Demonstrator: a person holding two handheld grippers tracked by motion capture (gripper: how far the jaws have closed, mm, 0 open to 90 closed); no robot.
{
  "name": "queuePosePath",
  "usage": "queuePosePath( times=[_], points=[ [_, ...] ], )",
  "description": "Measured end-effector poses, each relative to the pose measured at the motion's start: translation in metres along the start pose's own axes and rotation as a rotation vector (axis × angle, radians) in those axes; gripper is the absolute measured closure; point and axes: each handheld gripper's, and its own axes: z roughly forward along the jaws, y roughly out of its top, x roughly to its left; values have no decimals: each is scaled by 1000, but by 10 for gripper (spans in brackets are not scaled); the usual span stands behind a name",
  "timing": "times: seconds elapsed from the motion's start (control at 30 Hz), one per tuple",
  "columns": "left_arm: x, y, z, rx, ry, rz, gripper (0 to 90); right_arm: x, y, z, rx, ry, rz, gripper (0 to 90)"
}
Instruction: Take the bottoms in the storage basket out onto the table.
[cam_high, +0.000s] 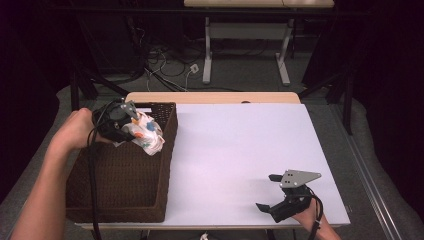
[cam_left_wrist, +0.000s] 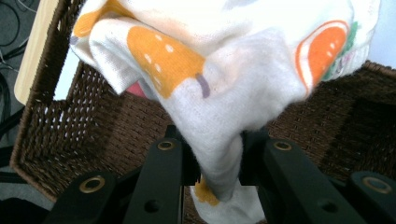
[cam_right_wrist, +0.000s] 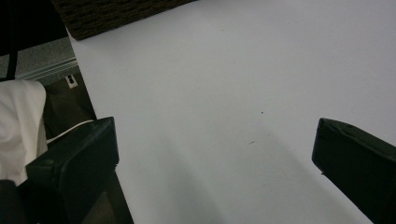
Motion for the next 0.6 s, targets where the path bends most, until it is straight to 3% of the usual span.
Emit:
queuePosePath(
  times=[0.43,0.6],
  points=[
    [-2,16,-5,-11,4,42,760,0,0,0,2,0,-1,1],
    [-3,23,-5,7,-3,71,759,0,0,0,0,0,0,1]
  ],
)
